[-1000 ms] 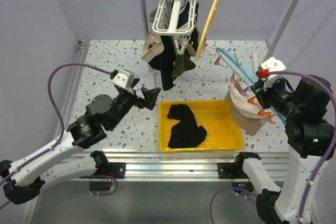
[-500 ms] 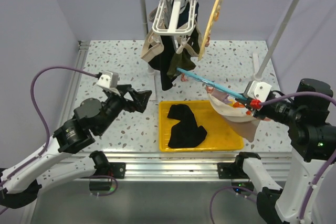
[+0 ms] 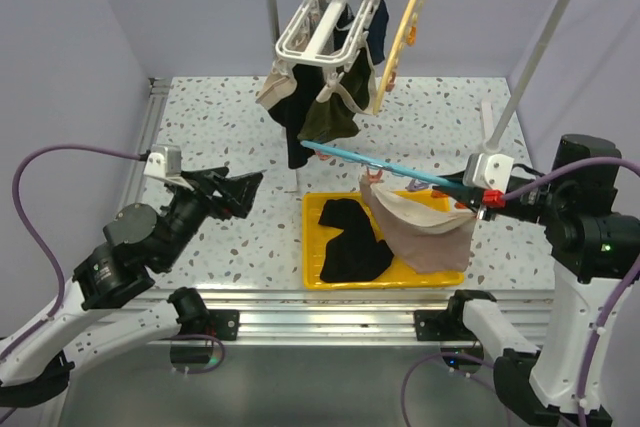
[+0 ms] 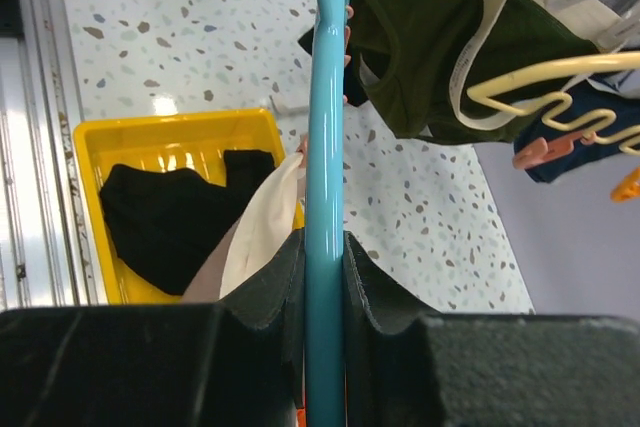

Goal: Remove the underwear clipped to the hanger
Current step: Remove the underwear from the hanger.

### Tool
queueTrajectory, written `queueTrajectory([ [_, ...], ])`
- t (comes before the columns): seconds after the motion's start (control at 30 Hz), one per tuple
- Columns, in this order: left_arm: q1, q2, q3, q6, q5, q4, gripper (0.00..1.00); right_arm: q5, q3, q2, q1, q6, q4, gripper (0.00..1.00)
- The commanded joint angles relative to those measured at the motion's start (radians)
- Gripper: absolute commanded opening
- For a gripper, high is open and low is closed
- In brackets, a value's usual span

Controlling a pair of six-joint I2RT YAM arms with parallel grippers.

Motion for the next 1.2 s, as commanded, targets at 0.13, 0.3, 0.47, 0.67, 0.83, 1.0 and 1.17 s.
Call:
queueTrajectory([
  [0.13,0.0,-0.053,-0.038,0.047,0.07,0.114,0.91,-0.196,-0.007,0.023,0.021,0.11,-0.147,0.0],
  [0.3,0.0,-0.072,-0.053,0.116,0.153,0.209,0.91,-0.165,-0.131,0.014,0.13,0.725,0.453,0.0],
  [0.47,0.0,-0.072,-0.044,0.144,0.184,0.259,0.9,0.067,-0.111,0.138,0.459,0.899,0.712,0.0],
  [0.67,0.0,-0.069,-0.002,0.132,0.153,0.184,0.85,0.294,0.025,0.306,0.642,1.012,0.874,0.0],
  [0.83,0.0,-0.082,0.019,0.126,0.034,0.107,0.81,0.432,0.272,0.52,0.776,1.087,0.893,0.0],
  [1.0,0.0,-0.032,0.037,0.116,-0.249,0.012,0.84,0.538,0.419,0.657,0.856,1.123,0.871,0.0],
  [1.17,0.0,0.074,0.108,0.095,-0.402,-0.059,0.89,0.621,0.556,0.775,0.9,1.141,0.847,0.0],
])
